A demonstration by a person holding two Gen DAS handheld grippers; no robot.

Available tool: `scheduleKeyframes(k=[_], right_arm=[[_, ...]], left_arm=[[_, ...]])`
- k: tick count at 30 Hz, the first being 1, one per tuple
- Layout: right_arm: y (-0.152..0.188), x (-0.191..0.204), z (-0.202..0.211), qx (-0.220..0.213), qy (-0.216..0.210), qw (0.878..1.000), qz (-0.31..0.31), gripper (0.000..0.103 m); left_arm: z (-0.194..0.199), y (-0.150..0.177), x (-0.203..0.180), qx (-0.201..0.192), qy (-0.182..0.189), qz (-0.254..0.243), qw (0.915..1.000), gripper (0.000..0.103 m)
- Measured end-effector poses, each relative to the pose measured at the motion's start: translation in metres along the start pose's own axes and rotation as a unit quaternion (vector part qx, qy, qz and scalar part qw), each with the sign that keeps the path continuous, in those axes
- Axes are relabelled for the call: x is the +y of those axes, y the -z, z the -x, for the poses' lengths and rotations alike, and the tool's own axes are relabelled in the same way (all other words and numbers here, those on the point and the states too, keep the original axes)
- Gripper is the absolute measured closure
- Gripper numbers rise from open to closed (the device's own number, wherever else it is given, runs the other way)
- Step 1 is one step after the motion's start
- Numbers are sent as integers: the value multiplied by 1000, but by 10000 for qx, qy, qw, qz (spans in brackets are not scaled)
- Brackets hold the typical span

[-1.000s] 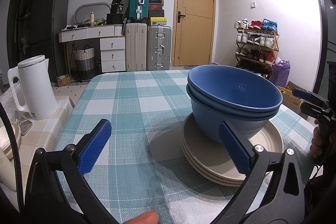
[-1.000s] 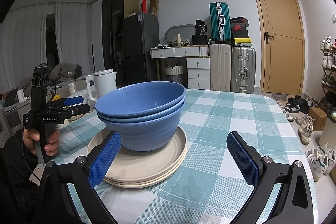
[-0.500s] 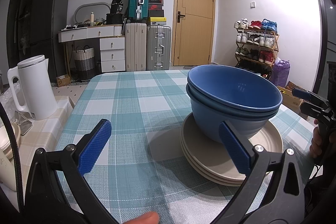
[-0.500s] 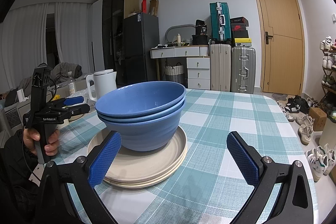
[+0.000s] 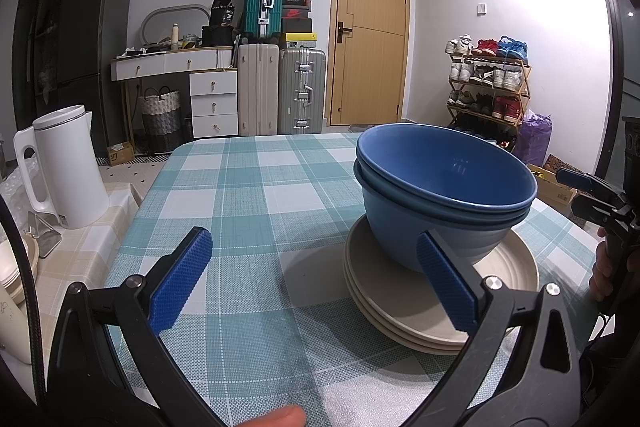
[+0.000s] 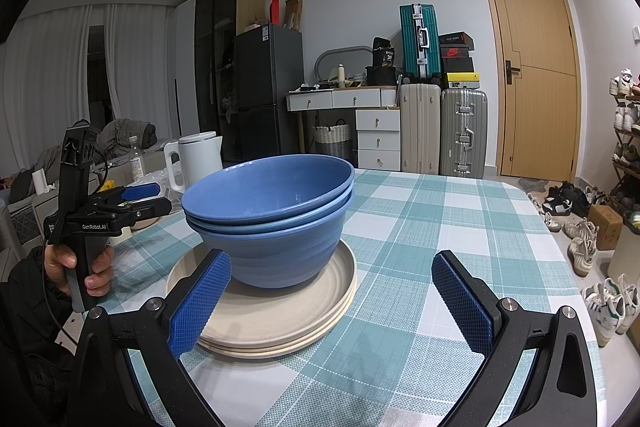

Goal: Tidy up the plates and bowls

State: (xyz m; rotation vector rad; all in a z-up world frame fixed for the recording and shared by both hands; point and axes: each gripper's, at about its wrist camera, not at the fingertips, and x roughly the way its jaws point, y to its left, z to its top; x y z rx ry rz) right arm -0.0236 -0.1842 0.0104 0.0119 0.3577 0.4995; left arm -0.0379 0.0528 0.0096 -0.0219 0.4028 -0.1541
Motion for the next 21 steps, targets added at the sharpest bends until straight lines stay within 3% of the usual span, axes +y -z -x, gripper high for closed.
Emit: scheduleKeyframes(k=[21], right_arm=[[0, 0, 0, 6, 4, 10000, 3, 1]], left_arm=[[-3, 0, -3, 4, -17, -29, 10000, 1]])
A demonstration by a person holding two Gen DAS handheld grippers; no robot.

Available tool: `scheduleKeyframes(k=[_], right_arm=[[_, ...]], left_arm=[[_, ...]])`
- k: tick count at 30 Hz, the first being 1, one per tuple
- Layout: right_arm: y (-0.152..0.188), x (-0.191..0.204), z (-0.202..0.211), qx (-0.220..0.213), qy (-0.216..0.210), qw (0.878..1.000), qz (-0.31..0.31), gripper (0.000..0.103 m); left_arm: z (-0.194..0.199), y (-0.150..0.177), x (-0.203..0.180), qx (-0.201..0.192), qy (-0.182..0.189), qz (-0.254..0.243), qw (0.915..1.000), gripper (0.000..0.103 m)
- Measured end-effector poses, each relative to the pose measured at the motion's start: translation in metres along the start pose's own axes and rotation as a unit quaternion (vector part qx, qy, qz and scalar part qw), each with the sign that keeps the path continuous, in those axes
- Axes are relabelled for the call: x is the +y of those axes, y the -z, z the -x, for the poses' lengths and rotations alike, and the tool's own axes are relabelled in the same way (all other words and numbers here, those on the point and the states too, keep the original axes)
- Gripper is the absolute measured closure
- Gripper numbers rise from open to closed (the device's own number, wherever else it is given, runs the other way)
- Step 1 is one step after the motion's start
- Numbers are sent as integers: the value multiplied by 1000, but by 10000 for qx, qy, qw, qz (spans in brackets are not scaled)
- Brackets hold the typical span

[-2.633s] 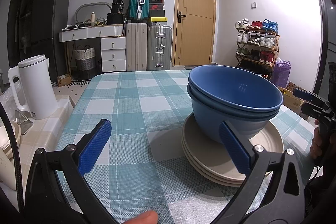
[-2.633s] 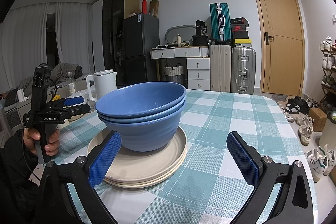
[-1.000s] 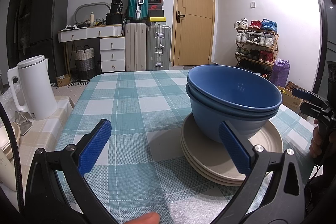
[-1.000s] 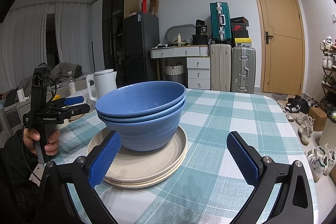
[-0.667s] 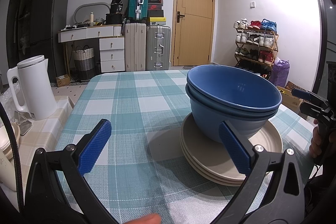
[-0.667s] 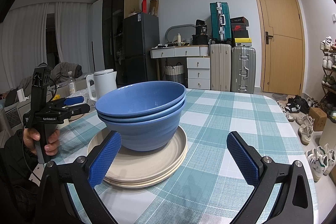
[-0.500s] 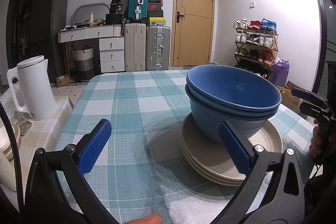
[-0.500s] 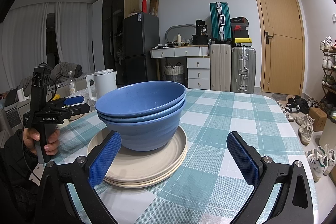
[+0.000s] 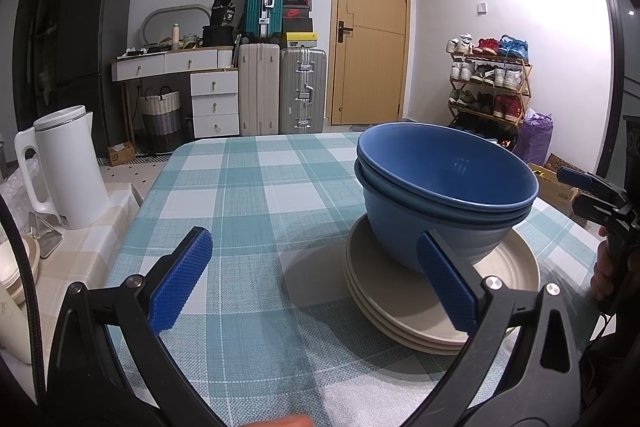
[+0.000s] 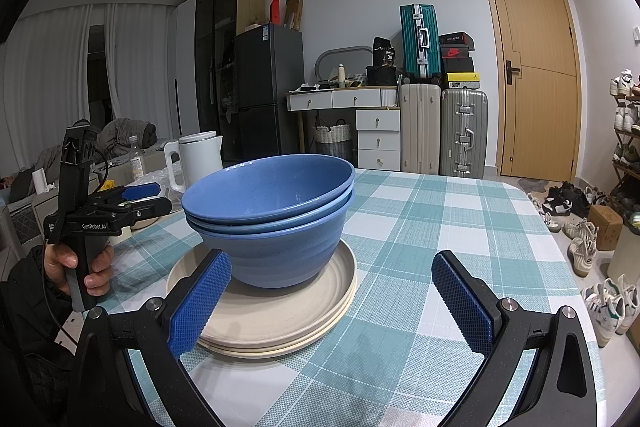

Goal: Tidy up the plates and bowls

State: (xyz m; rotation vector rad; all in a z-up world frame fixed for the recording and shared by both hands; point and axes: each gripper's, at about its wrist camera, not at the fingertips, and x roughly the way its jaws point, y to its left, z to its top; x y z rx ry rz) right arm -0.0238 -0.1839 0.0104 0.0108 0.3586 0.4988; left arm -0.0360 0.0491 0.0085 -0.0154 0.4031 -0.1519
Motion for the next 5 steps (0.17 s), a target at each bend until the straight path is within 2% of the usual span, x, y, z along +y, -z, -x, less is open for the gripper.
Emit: scheduleKeyframes(k=[5], right_arm=[[0, 0, 0, -5, -2, 10000, 6, 1]], left_arm=[[1, 0, -1, -30, 36, -29, 10000, 1]])
